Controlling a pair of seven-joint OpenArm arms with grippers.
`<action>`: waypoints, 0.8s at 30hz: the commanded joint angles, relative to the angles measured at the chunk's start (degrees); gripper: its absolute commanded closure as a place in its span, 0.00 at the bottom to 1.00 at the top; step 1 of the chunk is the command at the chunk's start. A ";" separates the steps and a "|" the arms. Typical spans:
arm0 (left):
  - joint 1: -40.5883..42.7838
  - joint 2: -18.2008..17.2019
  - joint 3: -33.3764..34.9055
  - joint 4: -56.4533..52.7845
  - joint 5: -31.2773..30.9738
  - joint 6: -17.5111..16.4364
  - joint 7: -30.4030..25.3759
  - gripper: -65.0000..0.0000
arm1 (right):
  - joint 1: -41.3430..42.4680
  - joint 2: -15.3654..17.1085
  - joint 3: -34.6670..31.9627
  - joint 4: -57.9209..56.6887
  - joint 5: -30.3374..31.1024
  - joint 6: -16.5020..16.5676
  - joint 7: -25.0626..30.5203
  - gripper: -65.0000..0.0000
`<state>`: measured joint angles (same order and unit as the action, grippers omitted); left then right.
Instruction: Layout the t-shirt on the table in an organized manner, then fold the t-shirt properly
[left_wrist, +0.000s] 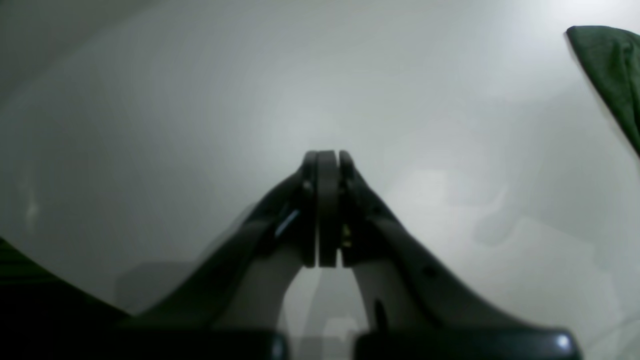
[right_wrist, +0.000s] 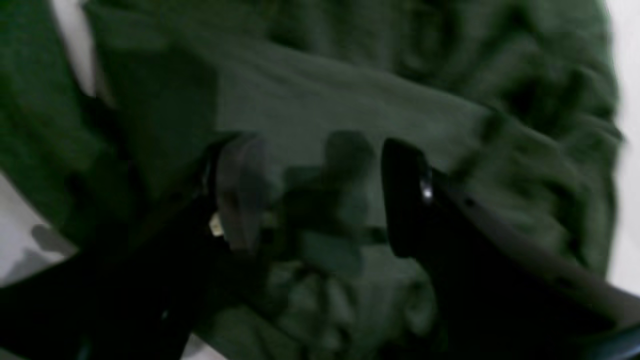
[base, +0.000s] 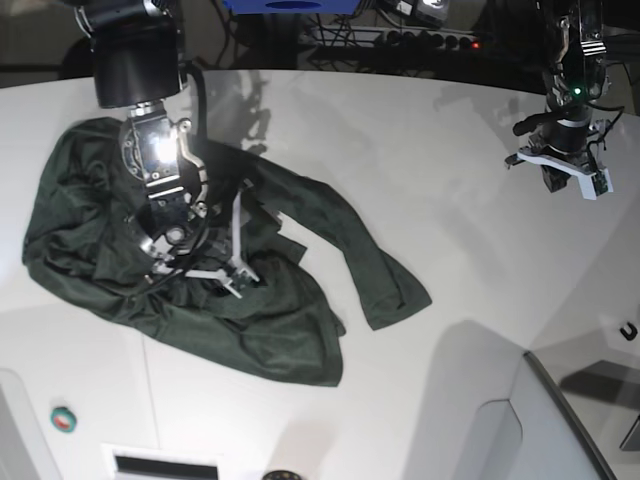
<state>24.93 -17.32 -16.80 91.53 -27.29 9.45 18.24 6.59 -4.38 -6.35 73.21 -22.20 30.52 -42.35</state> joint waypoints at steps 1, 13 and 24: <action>0.00 -0.74 -0.48 0.74 0.08 0.17 -1.32 1.00 | 1.37 0.03 0.06 0.24 -0.27 -0.24 0.55 0.48; -0.27 -0.74 -0.39 -1.37 0.17 0.17 -1.32 1.00 | 0.66 0.38 0.06 0.94 -0.27 -0.24 1.51 1.00; -0.36 -0.74 -0.65 -1.55 0.17 0.17 -1.32 1.00 | -3.64 0.38 -0.55 15.45 -0.44 0.20 -5.17 0.99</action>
<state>24.64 -17.30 -16.86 89.23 -27.31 9.45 18.22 2.15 -3.95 -6.76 87.53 -22.59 30.65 -48.14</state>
